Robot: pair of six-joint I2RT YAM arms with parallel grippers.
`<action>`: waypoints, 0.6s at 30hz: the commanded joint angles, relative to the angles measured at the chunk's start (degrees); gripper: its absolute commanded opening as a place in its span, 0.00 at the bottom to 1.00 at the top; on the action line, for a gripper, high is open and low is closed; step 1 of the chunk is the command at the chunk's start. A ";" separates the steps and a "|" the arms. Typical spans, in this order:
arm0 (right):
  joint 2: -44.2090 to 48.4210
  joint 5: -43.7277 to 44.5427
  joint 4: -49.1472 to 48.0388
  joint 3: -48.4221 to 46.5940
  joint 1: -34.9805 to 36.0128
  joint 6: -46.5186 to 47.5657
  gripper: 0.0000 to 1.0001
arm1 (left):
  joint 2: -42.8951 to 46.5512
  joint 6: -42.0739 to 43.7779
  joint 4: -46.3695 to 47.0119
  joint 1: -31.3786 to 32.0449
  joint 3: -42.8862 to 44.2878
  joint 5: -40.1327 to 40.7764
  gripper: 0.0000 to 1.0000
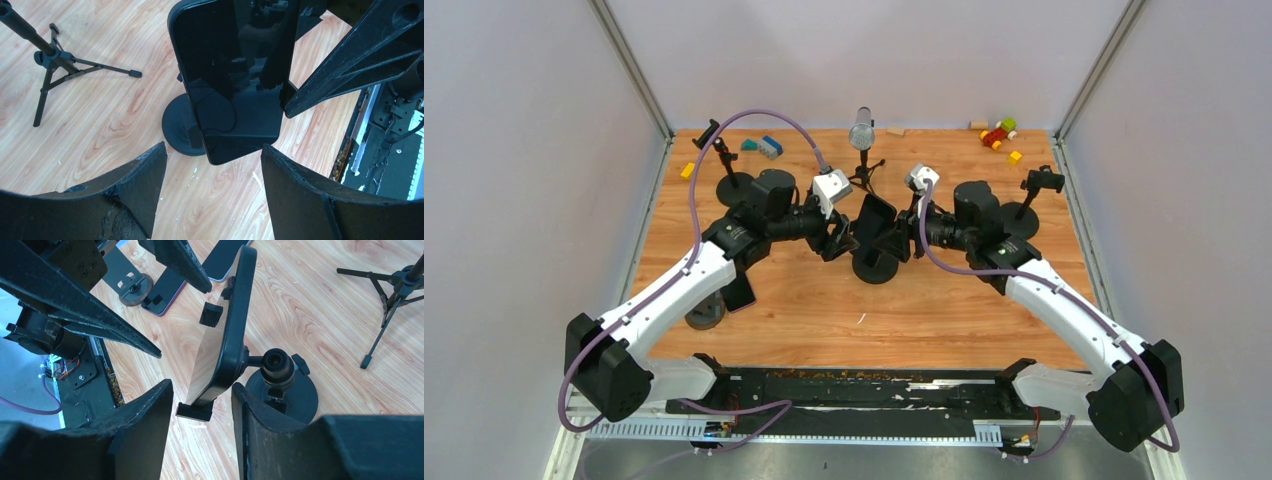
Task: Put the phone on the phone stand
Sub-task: Install the phone on the phone stand.
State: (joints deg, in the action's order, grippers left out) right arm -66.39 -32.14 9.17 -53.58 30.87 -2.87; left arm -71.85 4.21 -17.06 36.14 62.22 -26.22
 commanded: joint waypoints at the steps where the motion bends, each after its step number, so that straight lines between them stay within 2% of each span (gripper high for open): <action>1: 0.75 -2.35 -1.02 0.56 -0.28 0.96 0.45 | -0.16 0.31 1.14 0.10 2.56 0.22 0.76; 9: 0.48 -2.42 -2.01 2.12 -0.29 1.77 0.35 | -0.84 -0.05 1.63 0.11 2.40 0.28 0.76; 18: -0.94 -2.60 -2.62 3.43 -0.27 3.43 0.29 | -0.84 -0.08 1.94 0.13 1.91 0.35 0.76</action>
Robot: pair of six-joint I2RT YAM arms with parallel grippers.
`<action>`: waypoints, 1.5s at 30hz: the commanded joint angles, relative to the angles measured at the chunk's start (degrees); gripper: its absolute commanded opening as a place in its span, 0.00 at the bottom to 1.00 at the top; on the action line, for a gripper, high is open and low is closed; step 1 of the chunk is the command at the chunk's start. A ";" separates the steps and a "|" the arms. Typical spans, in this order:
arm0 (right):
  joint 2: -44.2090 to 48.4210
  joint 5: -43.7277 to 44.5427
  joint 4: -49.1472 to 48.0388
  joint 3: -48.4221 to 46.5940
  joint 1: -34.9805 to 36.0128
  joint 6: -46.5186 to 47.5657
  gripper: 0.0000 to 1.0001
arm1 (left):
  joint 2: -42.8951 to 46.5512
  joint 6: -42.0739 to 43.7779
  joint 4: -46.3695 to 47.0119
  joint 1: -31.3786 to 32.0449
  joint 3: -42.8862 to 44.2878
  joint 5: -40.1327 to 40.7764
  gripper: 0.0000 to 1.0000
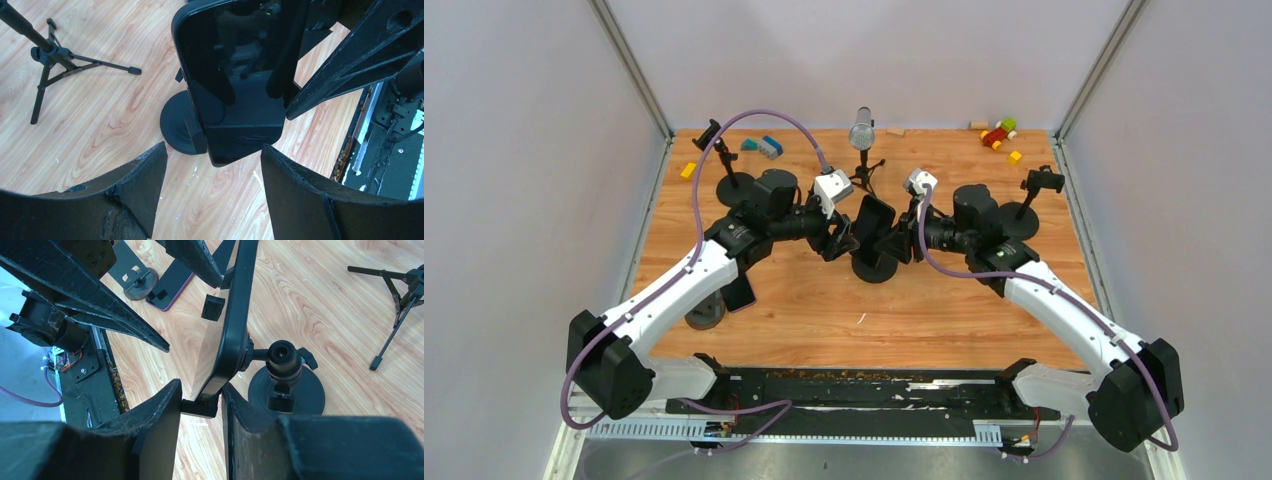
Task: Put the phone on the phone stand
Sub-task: Install the phone on the phone stand, then move the phone stand with the phone to the center of the board.
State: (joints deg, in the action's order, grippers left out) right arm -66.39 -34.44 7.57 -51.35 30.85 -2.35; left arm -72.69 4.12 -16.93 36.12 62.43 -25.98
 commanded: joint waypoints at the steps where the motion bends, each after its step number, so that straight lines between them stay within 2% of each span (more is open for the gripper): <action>1: -1.12 -0.09 -0.99 1.25 -0.26 4.06 0.28 | -0.05 0.01 1.88 0.13 1.67 0.13 0.76; 18: -3.22 2.04 -0.94 1.43 -0.27 8.14 0.14 | -0.02 0.26 2.25 0.10 0.75 0.11 0.76; 36: -2.47 4.75 -1.31 1.78 0.06 12.82 0.11 | 0.41 0.45 2.29 0.09 0.31 0.22 0.76; 40: -2.55 4.95 -1.33 1.45 0.09 13.33 0.12 | 0.44 0.45 2.20 0.09 0.37 0.21 0.76; 45: -1.78 3.91 -0.50 -0.39 0.13 13.04 0.24 | 0.83 0.54 2.01 0.09 0.44 0.22 0.76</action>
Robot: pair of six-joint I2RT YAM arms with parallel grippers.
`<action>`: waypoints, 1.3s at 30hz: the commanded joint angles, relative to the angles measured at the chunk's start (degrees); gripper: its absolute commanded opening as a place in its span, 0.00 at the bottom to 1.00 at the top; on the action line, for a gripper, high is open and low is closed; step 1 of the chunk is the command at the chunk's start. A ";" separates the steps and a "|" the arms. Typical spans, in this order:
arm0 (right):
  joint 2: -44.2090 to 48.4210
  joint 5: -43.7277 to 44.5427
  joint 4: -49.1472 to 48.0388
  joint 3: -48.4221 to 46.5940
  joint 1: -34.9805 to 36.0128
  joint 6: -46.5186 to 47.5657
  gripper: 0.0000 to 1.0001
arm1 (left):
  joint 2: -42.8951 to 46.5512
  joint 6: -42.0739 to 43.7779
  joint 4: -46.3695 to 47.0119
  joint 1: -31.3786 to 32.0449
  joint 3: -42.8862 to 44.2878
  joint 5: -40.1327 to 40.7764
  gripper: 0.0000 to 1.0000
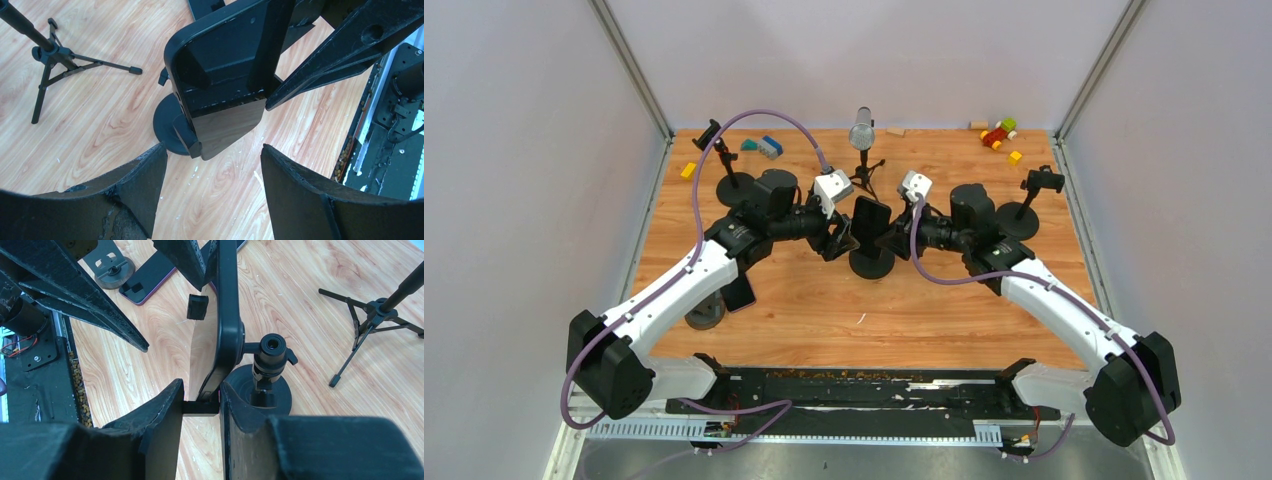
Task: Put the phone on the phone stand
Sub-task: Move the phone stand with the phone to the center of the board.
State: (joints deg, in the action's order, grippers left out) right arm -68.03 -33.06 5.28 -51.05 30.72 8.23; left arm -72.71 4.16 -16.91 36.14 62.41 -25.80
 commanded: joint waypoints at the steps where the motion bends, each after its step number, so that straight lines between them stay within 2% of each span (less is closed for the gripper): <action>1: -0.09 2.32 2.21 -1.20 0.22 2.34 0.27 | 0.93 0.49 1.98 0.07 0.48 0.05 0.76; 10: -0.58 -2.06 3.45 -6.44 0.24 -0.23 0.51 | 1.82 0.76 1.97 0.12 0.11 0.13 0.77; 14: -1.03 -2.10 3.82 -8.65 0.22 -0.87 0.57 | 2.87 1.00 1.96 0.07 -0.46 0.34 0.77; 19: -2.58 -2.22 3.79 -10.82 0.22 -1.44 0.58 | 4.27 1.53 2.05 0.13 -1.16 0.66 0.77; 23: -4.81 -3.87 3.77 -12.34 0.22 -2.26 0.51 | 5.01 1.66 2.07 0.16 -1.54 0.66 0.77; 31: -6.23 -5.81 3.76 -13.94 0.09 -3.05 0.24 | 6.79 1.98 2.14 0.14 -2.38 0.74 0.78; 39: -3.77 -5.30 5.31 -15.53 -0.92 -1.51 0.04 | 8.02 2.28 2.72 0.12 -3.43 0.63 0.78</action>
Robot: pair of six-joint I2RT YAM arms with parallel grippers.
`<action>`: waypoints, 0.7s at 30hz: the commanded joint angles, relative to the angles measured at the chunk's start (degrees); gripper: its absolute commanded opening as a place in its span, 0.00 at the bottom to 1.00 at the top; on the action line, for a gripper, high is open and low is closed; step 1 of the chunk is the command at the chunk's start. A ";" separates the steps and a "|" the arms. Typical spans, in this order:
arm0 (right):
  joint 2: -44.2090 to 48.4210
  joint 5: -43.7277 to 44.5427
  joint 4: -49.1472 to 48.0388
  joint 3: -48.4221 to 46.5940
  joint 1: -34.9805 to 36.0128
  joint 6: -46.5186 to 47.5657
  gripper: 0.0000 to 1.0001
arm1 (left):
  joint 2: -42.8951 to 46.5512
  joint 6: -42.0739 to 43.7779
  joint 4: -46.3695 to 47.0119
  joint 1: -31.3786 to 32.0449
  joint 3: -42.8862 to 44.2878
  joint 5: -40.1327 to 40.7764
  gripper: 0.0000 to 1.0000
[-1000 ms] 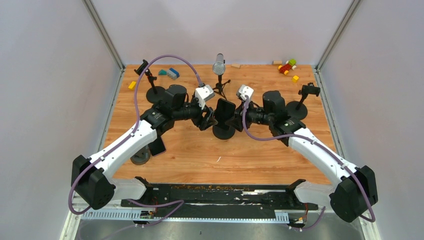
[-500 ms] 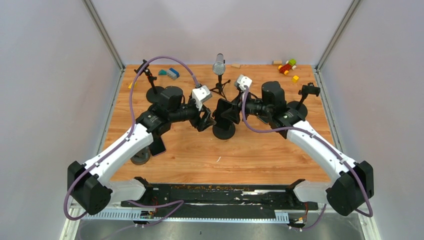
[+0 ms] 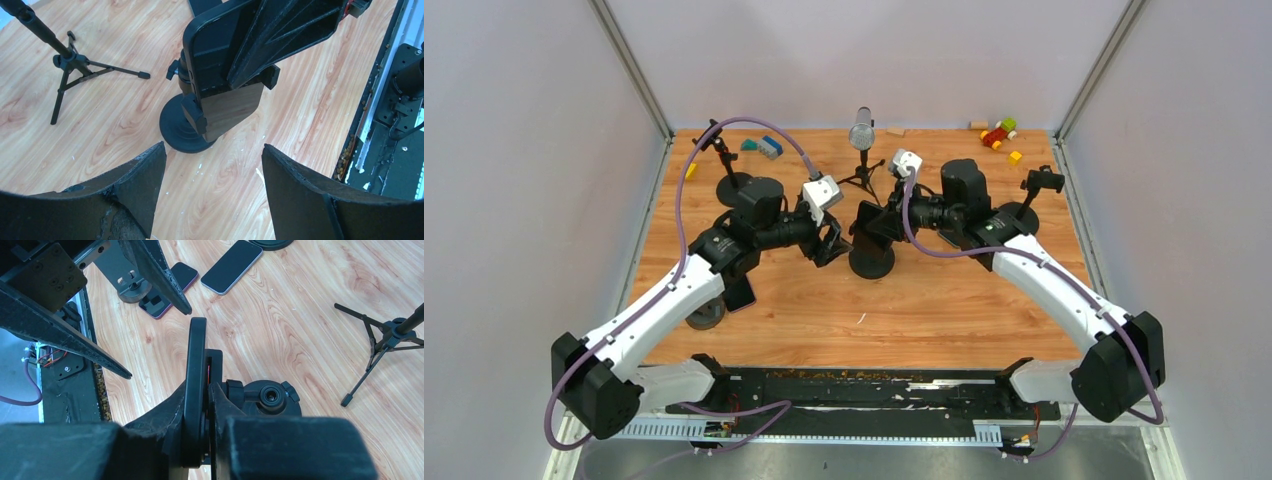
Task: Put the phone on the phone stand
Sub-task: Move the phone stand with the phone to the center of the board.
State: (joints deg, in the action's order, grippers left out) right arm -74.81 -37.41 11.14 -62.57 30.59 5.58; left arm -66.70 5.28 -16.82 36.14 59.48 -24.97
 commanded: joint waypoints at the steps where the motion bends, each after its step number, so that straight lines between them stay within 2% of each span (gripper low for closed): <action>1: 3.26 -0.84 -0.39 -4.31 -1.20 1.32 0.01 | 2.10 1.21 2.59 0.13 -0.55 -0.28 0.78; 12: 2.43 -2.13 0.55 -10.39 -9.10 2.87 0.00 | 3.44 1.29 2.74 0.13 -1.02 -0.32 0.78; 21: -5.29 -3.97 0.55 -19.14 -16.24 3.62 0.00 | 3.60 1.44 2.64 0.12 -1.13 -0.35 0.78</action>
State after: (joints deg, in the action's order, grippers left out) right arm -78.52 -38.68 19.68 -74.19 16.69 7.38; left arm -64.66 5.54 -16.43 36.14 58.61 -24.97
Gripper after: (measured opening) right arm 0.153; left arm 0.775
